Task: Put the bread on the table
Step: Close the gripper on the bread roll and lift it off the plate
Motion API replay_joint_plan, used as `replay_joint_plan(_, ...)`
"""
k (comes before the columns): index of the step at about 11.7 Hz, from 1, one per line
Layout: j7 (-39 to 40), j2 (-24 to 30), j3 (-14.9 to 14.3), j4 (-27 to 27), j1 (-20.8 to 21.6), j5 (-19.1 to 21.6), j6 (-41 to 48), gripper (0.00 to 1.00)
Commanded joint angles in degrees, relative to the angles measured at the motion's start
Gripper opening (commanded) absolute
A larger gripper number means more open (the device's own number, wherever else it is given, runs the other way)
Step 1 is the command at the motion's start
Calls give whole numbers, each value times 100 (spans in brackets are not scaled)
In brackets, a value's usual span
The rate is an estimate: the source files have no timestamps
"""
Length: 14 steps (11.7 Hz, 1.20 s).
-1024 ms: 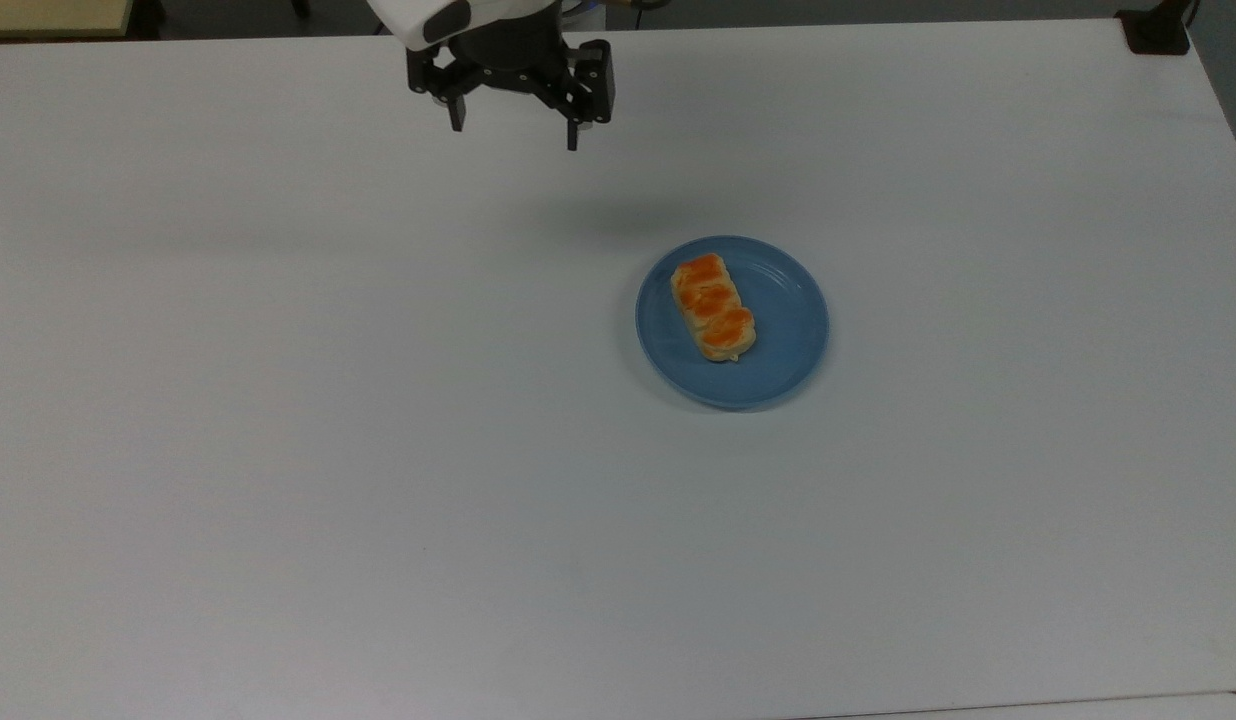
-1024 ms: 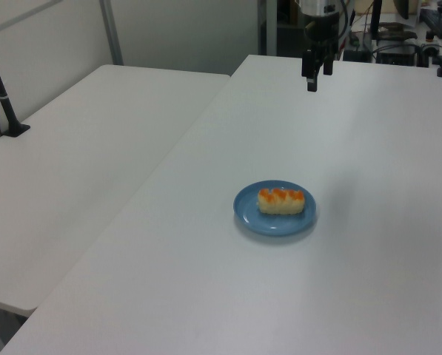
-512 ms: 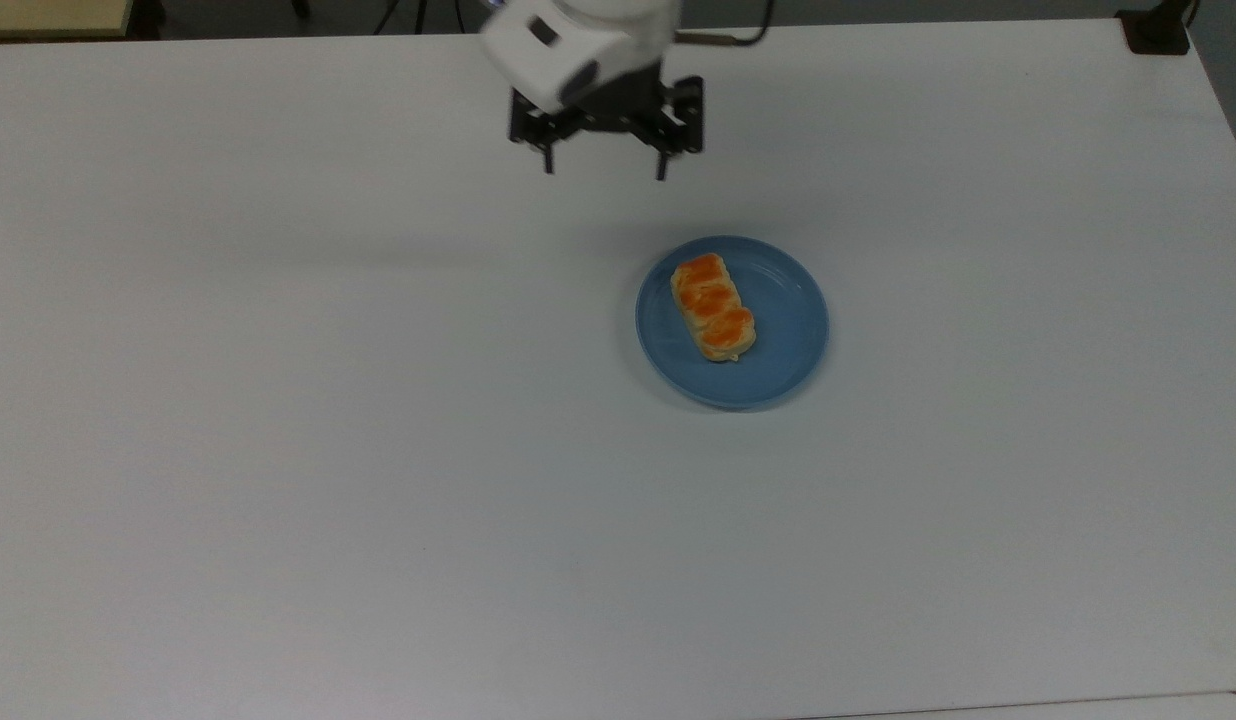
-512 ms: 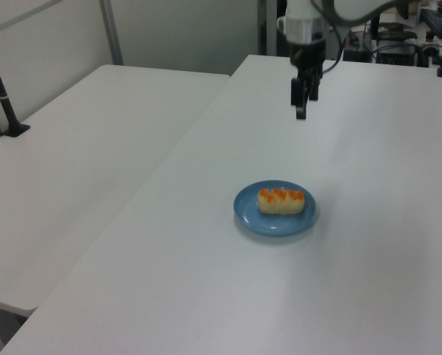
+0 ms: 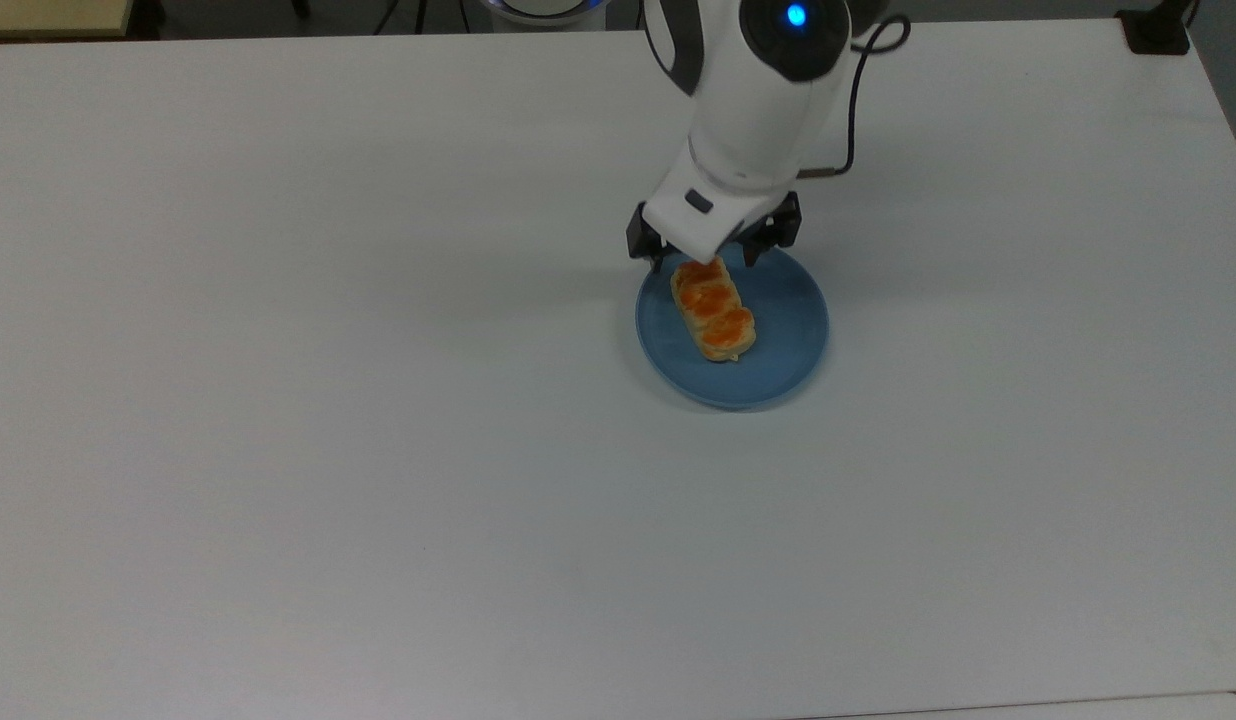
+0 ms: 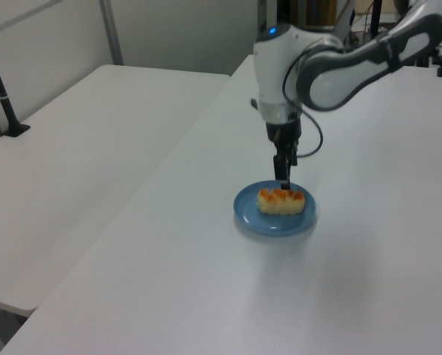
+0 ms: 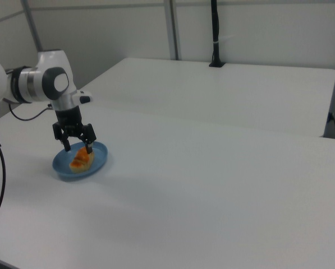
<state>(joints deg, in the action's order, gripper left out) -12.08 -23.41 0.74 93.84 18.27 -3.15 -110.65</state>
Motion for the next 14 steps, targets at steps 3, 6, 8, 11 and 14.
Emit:
replay_joint_plan(3, -900, -498, -92, 29, 343, -599, -589, 85)
replay_joint_plan(6, -866, -446, -92, 3, 344, -600, -607, 64)
replay_joint_plan(8, -779, -201, -109, -93, 291, -582, -537, 64)
replay_joint_plan(11, -235, 38, -337, -907, 256, -329, 382, 64)
replay_joint_plan(14, 608, 292, -593, -1228, -25, 279, 852, 64)
